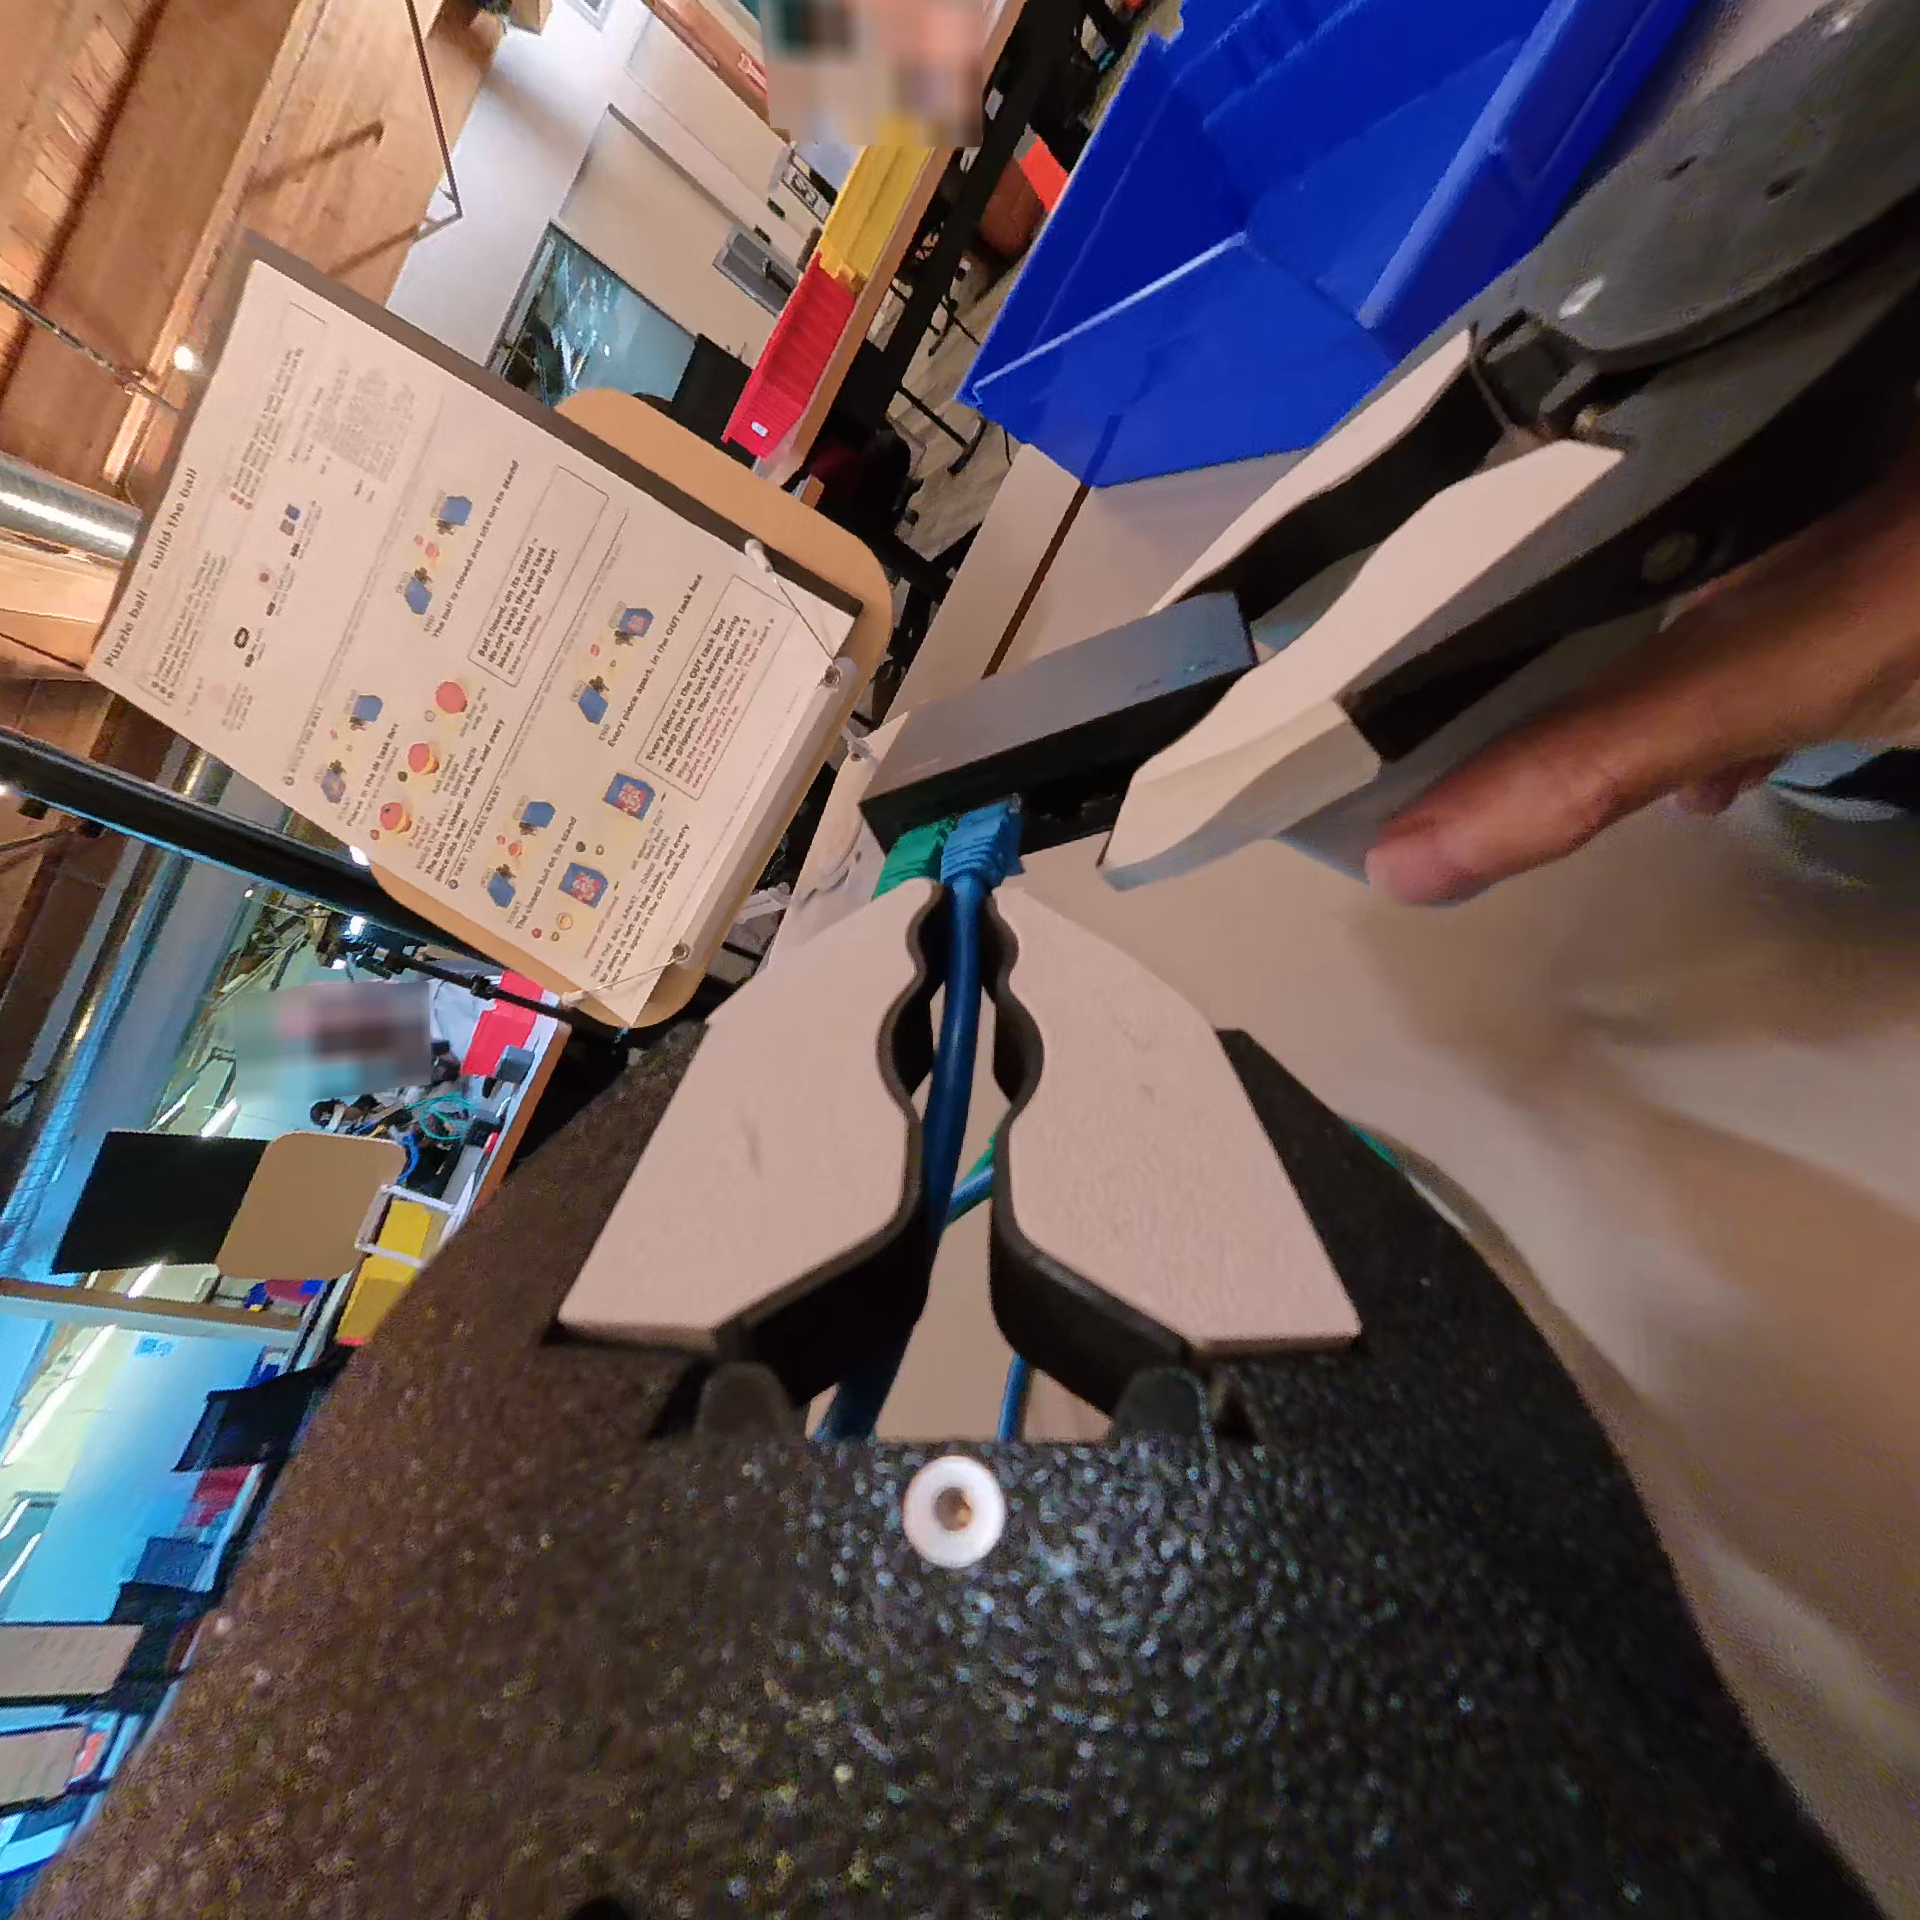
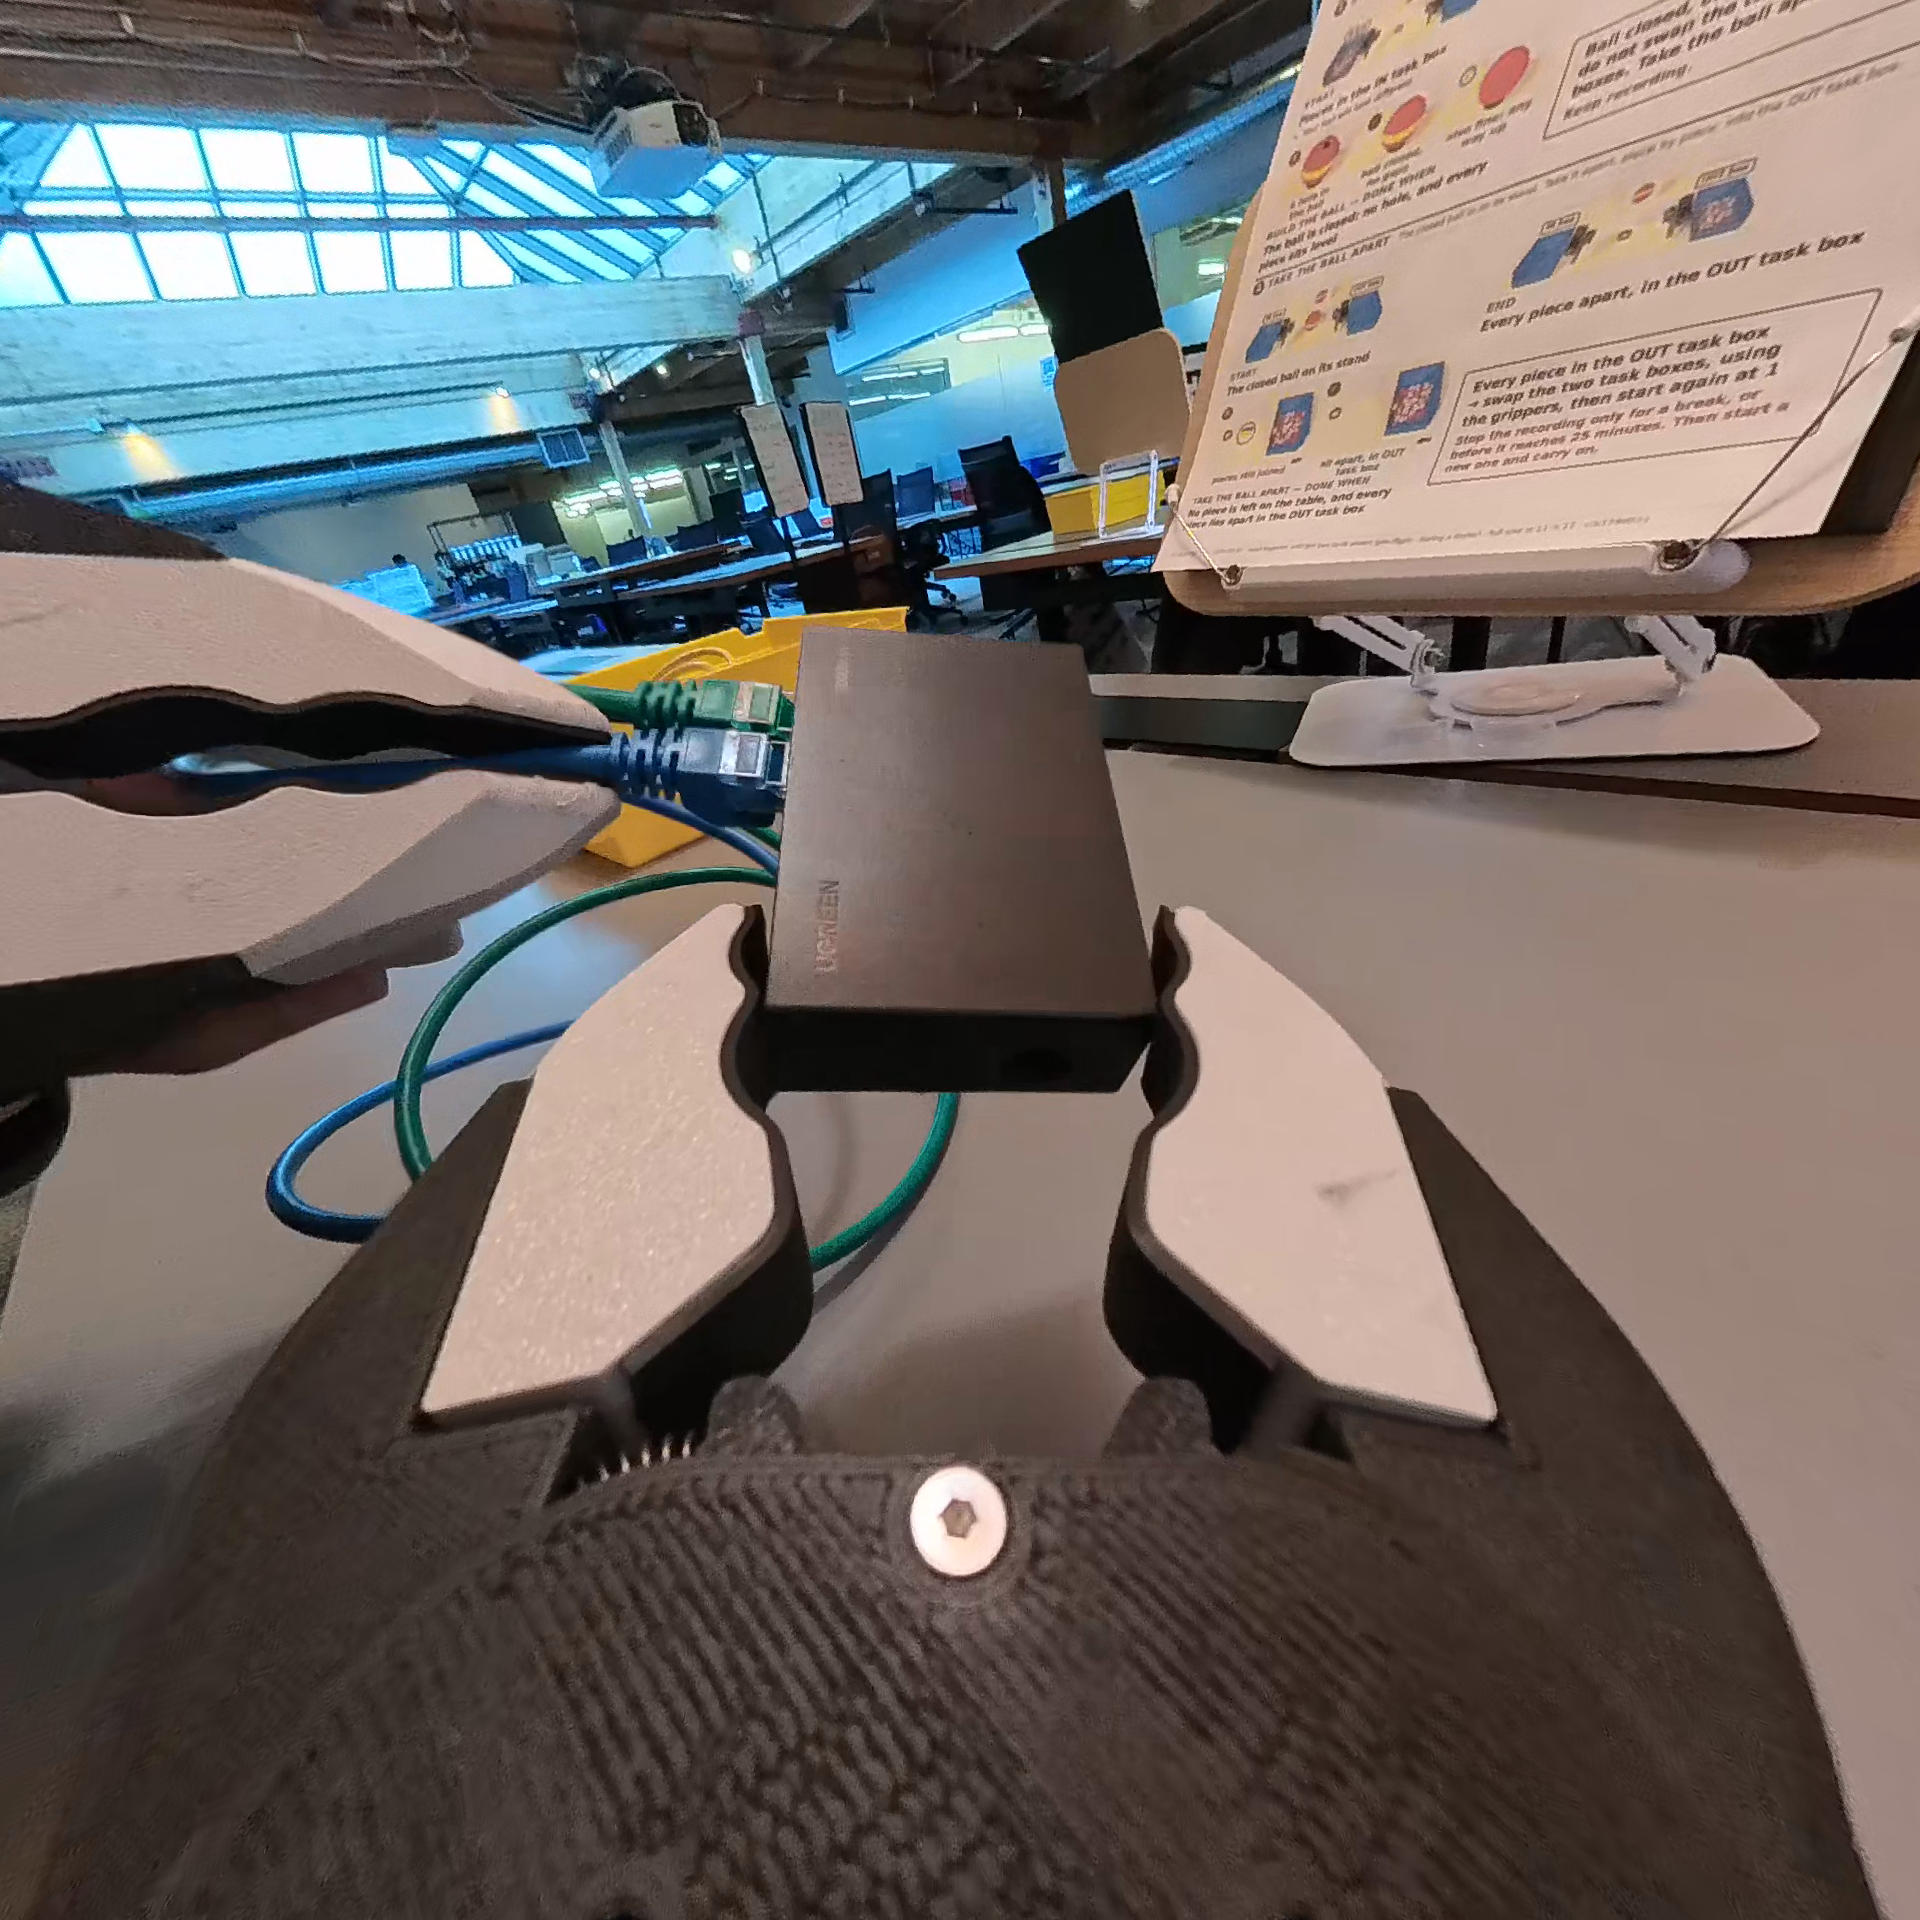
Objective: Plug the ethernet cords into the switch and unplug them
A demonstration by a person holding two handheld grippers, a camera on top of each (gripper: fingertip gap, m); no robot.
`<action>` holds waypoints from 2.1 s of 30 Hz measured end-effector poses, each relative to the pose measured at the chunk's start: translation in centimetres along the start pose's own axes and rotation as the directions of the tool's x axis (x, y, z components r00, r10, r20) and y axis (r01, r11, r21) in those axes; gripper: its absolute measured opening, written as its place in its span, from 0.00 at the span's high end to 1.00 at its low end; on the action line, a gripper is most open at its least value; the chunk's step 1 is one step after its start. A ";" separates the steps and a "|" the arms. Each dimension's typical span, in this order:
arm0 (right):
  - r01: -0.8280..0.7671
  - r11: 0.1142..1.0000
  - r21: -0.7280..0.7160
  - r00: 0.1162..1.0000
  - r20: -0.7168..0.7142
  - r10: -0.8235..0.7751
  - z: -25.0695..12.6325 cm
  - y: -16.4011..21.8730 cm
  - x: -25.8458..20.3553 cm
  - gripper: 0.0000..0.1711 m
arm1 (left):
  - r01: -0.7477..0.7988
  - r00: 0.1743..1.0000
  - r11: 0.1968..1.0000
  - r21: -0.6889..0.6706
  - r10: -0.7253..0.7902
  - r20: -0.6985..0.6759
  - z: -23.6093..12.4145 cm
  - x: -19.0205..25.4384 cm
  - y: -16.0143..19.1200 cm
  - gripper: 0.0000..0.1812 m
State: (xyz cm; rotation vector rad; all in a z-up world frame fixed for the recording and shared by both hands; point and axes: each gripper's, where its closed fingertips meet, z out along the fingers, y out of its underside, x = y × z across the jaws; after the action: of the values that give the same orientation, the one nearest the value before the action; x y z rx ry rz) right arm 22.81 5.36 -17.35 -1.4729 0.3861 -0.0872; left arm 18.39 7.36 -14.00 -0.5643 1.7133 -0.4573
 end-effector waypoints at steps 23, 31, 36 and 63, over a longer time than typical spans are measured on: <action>0.003 0.998 0.068 1.000 0.004 -0.003 -0.4 -0.8 -0.1 0.61 | 0.525 0.819 0.845 -0.104 -0.535 -0.209 -1.0 3.4 2.1 0.91; -0.051 0.997 0.057 0.998 0.038 0.049 -0.3 -0.7 0.1 0.62 | 0.214 0.939 0.942 -0.259 -0.271 -0.212 -0.9 2.4 2.7 0.70; -0.076 0.995 0.058 0.992 0.108 0.069 -0.5 -0.7 -0.5 0.63 | 0.321 0.849 0.946 -0.034 -0.304 -0.432 -0.7 0.1 0.8 0.69; -0.271 0.958 0.092 0.906 0.360 0.222 -1.7 -1.8 -1.0 0.64 | -0.279 0.910 0.855 0.437 0.381 -0.163 4.3 6.4 3.6 0.91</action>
State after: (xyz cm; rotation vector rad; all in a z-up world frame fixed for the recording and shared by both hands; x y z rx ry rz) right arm 21.66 3.87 -15.48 -1.2579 0.2695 0.3407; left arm 21.04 6.47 -22.02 0.1010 1.8351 -0.6289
